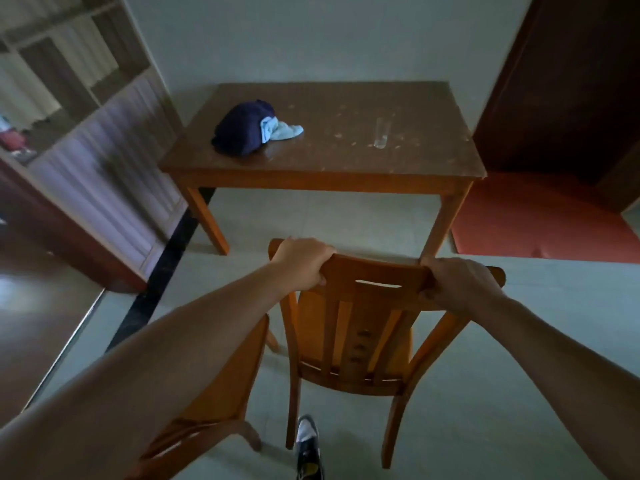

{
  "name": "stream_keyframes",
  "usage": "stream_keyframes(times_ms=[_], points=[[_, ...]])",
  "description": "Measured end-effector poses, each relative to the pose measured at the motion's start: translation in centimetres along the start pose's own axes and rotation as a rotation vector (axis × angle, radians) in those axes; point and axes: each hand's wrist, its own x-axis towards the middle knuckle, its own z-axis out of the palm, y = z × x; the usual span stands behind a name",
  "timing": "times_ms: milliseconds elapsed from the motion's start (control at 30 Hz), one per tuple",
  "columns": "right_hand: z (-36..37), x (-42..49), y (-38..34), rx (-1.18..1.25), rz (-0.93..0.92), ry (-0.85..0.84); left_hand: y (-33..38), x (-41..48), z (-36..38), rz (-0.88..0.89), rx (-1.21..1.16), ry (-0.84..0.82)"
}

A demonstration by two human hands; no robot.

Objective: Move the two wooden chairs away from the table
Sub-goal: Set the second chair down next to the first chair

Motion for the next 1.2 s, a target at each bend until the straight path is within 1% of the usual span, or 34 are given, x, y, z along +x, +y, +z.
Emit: stream_keyframes(times_ms=[200,333,567,767,967,1133,1200], points=[[1.7,-3.2,-2.4,0.017,-0.086,-0.019,1.0,-5.5,2.1,-0.08,0.002,-0.042],[2.5,-4.2,-3.6,0.012,-0.116,-0.028,1.1,-7.6,3.2,-0.098,-0.03,-0.078],[3.3,-4.5,-4.3,0.004,-0.125,-0.012,0.9,-8.5,3.8,-0.106,-0.058,-0.062],[3.9,-4.1,-4.4,-0.023,-0.151,0.044,0.8,-8.8,4.1,-0.112,-0.062,-0.038],[5.4,-4.9,-5.4,-0.015,-0.145,0.059,0.7,-9.7,6.4,-0.114,-0.049,-0.05],[7.6,-6.8,-6.2,-0.009,-0.116,-0.014,1.0,-10.9,9.1,-0.1,-0.055,-0.079],[8.0,-7.4,-6.3,0.005,-0.111,0.001,1.2,-11.3,9.7,-0.09,-0.038,-0.056]])
